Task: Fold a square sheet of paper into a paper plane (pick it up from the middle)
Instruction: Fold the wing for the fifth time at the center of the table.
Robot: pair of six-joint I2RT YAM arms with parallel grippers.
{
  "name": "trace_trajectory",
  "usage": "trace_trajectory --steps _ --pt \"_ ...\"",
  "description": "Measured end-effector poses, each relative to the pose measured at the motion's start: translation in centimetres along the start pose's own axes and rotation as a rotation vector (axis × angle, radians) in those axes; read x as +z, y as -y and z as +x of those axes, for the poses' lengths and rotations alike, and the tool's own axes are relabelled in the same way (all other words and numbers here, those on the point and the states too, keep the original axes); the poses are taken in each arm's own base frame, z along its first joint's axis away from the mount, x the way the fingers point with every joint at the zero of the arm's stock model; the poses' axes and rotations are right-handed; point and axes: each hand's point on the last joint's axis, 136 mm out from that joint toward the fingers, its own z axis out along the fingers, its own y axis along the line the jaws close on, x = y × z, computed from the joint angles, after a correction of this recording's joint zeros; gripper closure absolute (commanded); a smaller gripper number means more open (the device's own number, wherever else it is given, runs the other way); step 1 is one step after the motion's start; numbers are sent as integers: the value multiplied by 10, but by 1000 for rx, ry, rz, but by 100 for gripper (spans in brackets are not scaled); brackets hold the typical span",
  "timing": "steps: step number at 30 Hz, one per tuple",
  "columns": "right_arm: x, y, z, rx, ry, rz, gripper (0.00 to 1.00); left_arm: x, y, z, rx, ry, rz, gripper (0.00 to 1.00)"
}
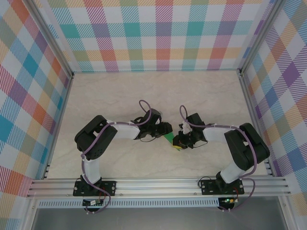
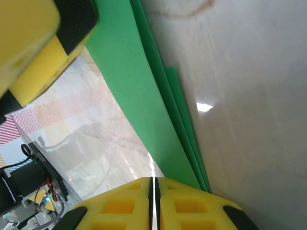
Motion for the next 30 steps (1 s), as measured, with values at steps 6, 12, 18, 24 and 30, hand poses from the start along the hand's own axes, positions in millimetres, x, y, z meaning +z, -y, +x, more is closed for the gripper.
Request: trace_trajectory --steps 6,12,18,24,30 --pt "-1 6 4 3 -10 22 87 0 0 0 0 0 0 56" --pt "1 9 5 7 -18 26 88 0 0 0 0 -1 -1 56" --pt "-5 6 8 3 -13 30 88 0 0 1 0 -3 1 56" --pt "-4 16 9 12 -17 70 90 0 0 0 -2 -8 4 56" --pt "-2 14 10 36 -49 46 92 0 0 1 -1 -12 2 56"
